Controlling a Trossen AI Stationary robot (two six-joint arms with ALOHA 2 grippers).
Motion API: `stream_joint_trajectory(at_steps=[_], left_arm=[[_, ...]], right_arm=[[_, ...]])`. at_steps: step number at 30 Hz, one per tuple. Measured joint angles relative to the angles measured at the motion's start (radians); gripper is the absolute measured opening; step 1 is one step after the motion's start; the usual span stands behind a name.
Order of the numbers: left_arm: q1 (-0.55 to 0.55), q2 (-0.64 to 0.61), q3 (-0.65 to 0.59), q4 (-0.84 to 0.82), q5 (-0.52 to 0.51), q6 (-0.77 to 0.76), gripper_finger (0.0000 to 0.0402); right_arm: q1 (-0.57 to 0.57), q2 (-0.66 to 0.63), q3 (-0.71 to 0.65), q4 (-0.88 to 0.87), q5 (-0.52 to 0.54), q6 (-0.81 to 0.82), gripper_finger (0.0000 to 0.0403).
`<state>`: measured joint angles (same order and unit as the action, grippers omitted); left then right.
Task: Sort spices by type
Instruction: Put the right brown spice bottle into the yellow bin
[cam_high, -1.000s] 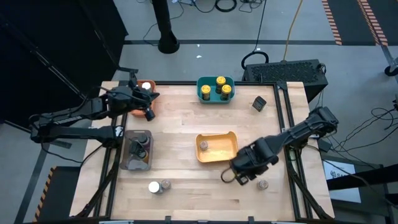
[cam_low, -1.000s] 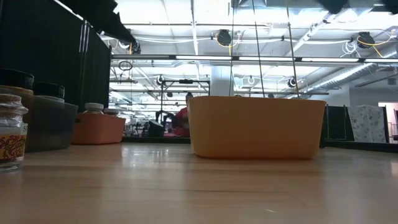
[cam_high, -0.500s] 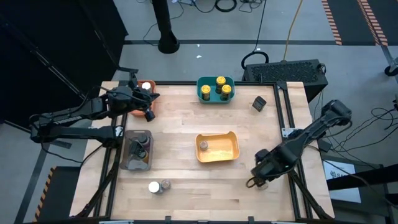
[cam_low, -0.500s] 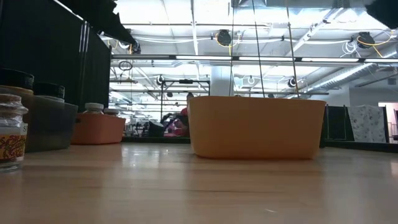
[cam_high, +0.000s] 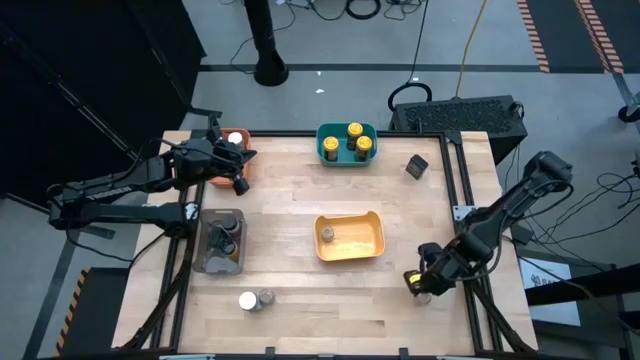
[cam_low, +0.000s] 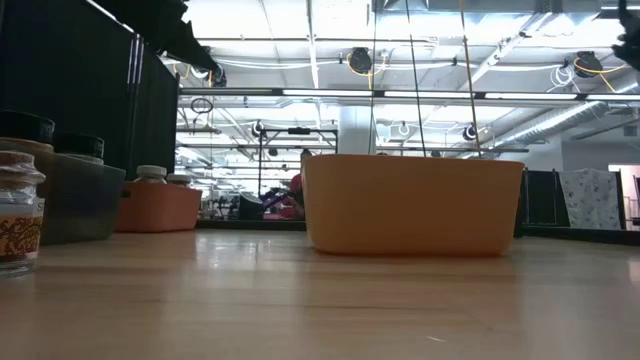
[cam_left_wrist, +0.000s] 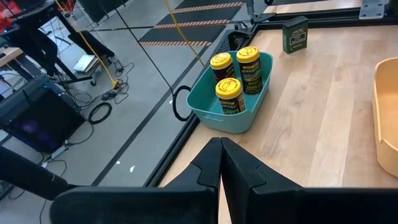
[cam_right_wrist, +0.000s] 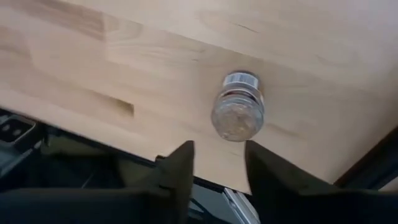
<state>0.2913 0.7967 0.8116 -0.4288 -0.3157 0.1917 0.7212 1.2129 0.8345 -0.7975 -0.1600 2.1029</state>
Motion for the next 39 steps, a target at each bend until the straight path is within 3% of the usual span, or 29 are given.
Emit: stream_joint_trajectory(at_steps=[8, 14, 21, 27, 33, 39], left_arm=[[0.000, 0.000, 0.000, 0.000, 0.000, 0.006, 0.0018], [0.000, 0.000, 0.000, 0.000, -0.001, 0.006, 0.0018], [0.000, 0.000, 0.000, 0.001, -0.001, 0.005, 0.0018], [0.000, 0.000, 0.000, 0.001, -0.002, 0.005, 0.0018], [0.000, 0.000, 0.000, 0.002, -0.004, 0.005, 0.0018], [0.000, 0.000, 0.000, 0.003, -0.004, 0.005, 0.0018]], right_arm=[[0.035, 0.111, 0.000, 0.064, -0.021, 0.044, 0.0255], [0.034, 0.207, 0.000, 0.079, -0.024, 0.036, 0.0296], [0.034, 0.304, 0.000, 0.108, -0.024, 0.076, 0.0264], [0.033, 0.313, 0.005, 0.149, -0.020, 0.129, 0.0148], [-0.009, 0.314, 0.060, 0.122, 0.027, 0.083, 0.0146], [-0.200, 0.321, 0.319, -0.162, 0.085, -0.222, 0.0146]])
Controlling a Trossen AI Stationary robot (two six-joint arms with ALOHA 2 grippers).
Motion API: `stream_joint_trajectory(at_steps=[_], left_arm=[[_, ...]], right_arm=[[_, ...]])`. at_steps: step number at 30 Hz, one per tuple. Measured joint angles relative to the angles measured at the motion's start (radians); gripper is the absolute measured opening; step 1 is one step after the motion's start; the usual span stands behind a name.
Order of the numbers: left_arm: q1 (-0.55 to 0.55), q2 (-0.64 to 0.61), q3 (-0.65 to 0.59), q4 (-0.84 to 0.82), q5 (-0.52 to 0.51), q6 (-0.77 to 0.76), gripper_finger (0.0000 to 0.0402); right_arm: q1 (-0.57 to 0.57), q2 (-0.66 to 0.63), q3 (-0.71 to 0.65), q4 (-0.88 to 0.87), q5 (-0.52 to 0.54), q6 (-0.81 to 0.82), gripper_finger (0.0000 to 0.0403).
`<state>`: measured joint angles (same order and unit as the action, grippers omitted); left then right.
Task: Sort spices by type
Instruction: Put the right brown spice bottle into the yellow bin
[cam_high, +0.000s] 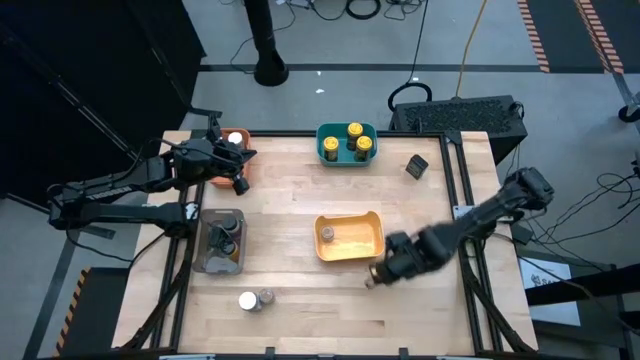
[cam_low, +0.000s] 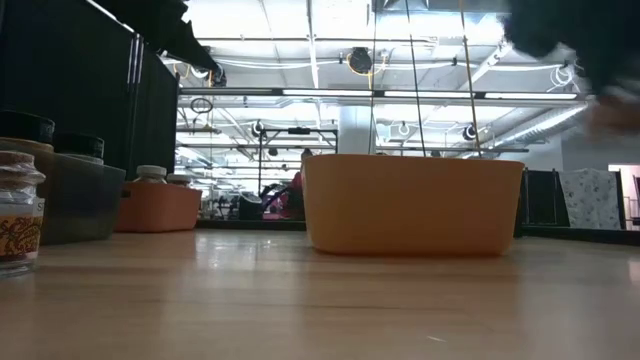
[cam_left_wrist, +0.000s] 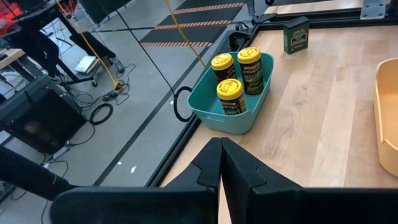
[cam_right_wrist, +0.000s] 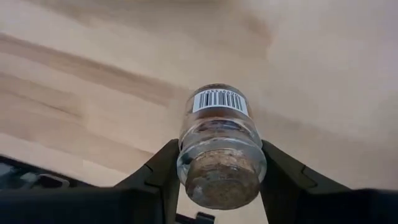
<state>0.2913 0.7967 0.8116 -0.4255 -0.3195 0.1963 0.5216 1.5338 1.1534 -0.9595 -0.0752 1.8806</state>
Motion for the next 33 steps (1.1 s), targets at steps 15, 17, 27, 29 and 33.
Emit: stream_joint_trajectory(at_steps=[15, 17, 27, 29, 33], left_arm=[[0.000, 0.000, 0.000, -0.002, 0.000, 0.002, 0.0018], [0.000, 0.000, 0.000, -0.002, 0.000, 0.002, 0.0018], [0.000, 0.000, 0.000, -0.002, 0.000, 0.003, 0.0018], [0.000, 0.000, 0.000, -0.002, 0.000, 0.003, 0.0018], [0.000, 0.000, 0.000, -0.002, 0.000, 0.003, 0.0018]], right_arm=[[-0.463, 0.033, 0.327, -0.313, 0.097, -0.839, 0.0146], [-0.501, 0.072, 0.327, -0.291, 0.077, -0.916, 0.0146], [-0.548, 0.287, 0.327, -0.358, -0.005, -1.154, 0.0146], [-0.547, 0.310, 0.327, -0.356, -0.004, -1.171, 0.0146], [-0.547, 0.320, 0.327, -0.347, -0.001, -1.182, 0.0146]])
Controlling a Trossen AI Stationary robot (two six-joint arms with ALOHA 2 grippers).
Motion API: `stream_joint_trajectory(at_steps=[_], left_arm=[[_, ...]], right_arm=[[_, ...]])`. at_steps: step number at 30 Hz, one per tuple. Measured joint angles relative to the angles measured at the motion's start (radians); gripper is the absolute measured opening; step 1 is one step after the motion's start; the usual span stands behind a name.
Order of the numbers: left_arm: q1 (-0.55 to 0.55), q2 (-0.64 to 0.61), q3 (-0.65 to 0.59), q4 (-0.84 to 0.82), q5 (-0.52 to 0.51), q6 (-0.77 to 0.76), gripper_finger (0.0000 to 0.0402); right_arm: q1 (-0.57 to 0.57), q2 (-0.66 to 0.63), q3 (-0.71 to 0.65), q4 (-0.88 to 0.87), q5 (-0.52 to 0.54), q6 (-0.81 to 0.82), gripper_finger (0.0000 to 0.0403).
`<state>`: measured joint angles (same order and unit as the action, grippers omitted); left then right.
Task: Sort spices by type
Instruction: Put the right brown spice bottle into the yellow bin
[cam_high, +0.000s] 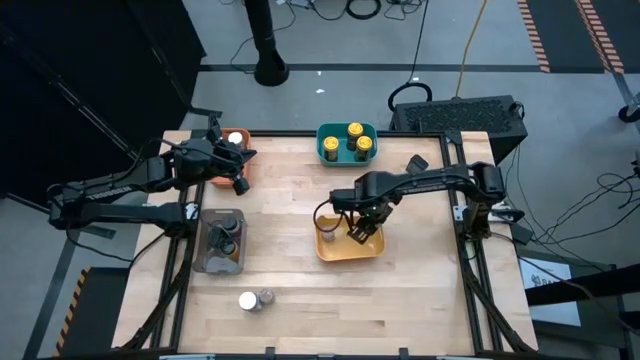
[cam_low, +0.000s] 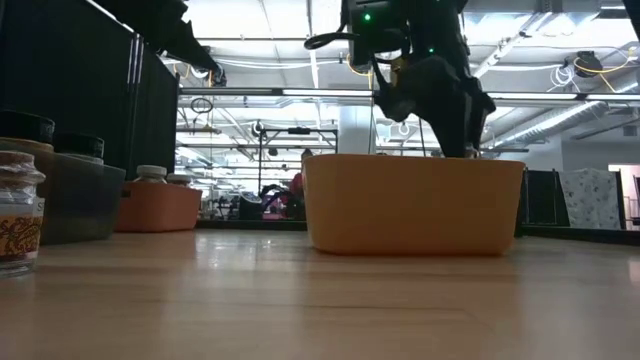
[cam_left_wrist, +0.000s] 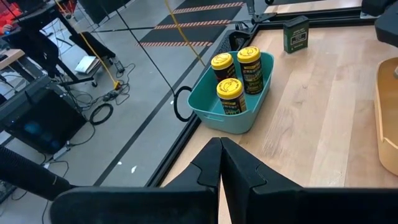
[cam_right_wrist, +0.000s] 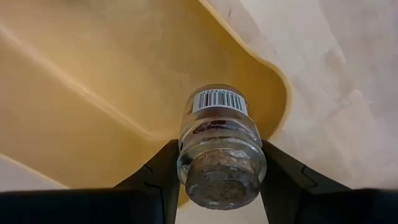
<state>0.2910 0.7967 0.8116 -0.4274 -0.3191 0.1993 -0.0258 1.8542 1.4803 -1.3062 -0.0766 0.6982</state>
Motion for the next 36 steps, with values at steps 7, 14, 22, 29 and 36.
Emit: stream_joint_trajectory(at_steps=[7, 14, 22, 29, 36], left_arm=[[0.000, 0.000, 0.000, 0.000, 0.000, 0.000, 0.0018], [0.000, 0.000, 0.000, 0.000, 0.000, 0.000, 0.0018], [0.000, 0.000, 0.000, 0.000, 0.000, 0.000, 0.0018], [0.000, 0.000, 0.000, 0.000, 0.000, 0.000, 0.0018], [0.000, 0.000, 0.000, 0.000, 0.000, 0.000, 0.0018]], right_arm=[[0.000, 0.000, 0.000, 0.080, 0.029, -0.017, 0.0146], [0.011, 0.028, 0.000, 0.141, 0.021, -0.056, 0.0146], [0.023, 0.096, 0.000, 0.100, -0.008, -0.094, 0.0146], [0.021, 0.106, 0.000, 0.124, 0.041, -0.109, 0.0148], [0.021, 0.105, 0.000, 0.138, 0.057, -0.098, 0.0196]])
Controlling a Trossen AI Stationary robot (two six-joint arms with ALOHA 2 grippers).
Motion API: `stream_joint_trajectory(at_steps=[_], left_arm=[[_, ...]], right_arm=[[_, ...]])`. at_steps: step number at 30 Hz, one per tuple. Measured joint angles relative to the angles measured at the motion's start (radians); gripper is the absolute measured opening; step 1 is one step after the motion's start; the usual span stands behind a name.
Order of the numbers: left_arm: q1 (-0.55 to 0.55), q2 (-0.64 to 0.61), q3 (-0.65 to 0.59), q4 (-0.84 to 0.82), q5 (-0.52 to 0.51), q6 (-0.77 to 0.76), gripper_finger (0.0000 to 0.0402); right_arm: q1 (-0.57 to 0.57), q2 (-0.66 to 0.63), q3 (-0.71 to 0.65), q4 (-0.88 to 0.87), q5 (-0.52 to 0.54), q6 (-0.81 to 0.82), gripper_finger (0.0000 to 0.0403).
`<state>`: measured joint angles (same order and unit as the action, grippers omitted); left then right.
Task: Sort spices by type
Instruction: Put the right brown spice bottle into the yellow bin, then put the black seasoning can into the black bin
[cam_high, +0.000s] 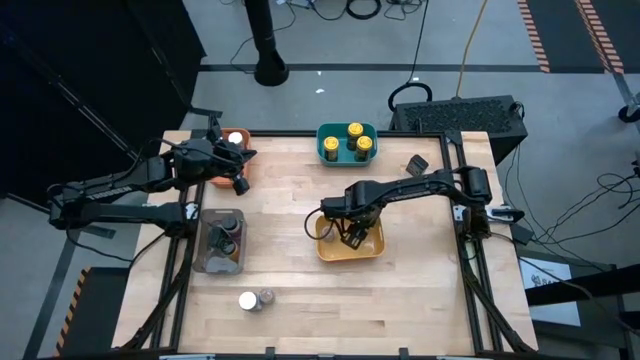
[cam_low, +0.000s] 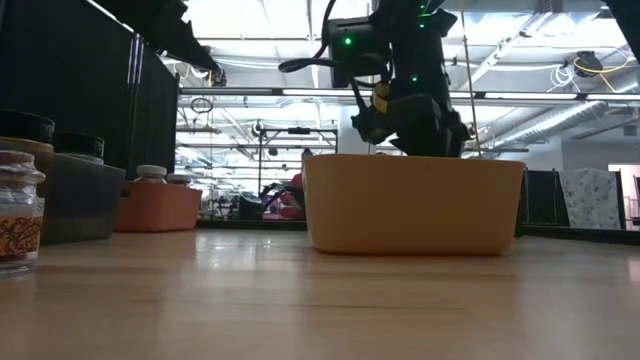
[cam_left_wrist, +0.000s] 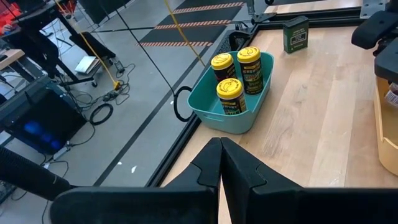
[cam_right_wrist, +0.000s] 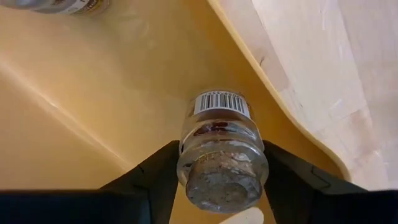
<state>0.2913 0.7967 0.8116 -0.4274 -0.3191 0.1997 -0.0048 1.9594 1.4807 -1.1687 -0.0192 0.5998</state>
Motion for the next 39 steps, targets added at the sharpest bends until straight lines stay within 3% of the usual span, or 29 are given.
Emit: stream_joint_trajectory(at_steps=[18, 26, 31, 33, 39], left_arm=[[0.000, 0.000, 0.000, 0.000, 0.000, 0.008, 0.0018], [0.000, 0.002, 0.000, 0.000, 0.000, 0.016, 0.0018], [0.000, 0.002, 0.000, -0.004, 0.009, -0.004, 0.0018], [0.000, 0.002, 0.000, -0.017, 0.080, -0.009, 0.0018], [-0.051, 0.065, -0.032, 0.059, 0.468, -0.033, 0.0008]], right_arm=[[0.000, -0.020, 0.000, -0.015, 0.001, -0.001, 0.0211], [0.003, -0.111, 0.001, -0.009, 0.093, 0.009, 0.0212], [0.081, -0.187, 0.001, 0.053, 0.173, 0.001, 0.0210], [0.129, -0.206, 0.002, 0.095, 0.203, 0.000, 0.0205], [0.263, -0.254, 0.002, 0.089, 0.302, -0.008, 0.0146]])
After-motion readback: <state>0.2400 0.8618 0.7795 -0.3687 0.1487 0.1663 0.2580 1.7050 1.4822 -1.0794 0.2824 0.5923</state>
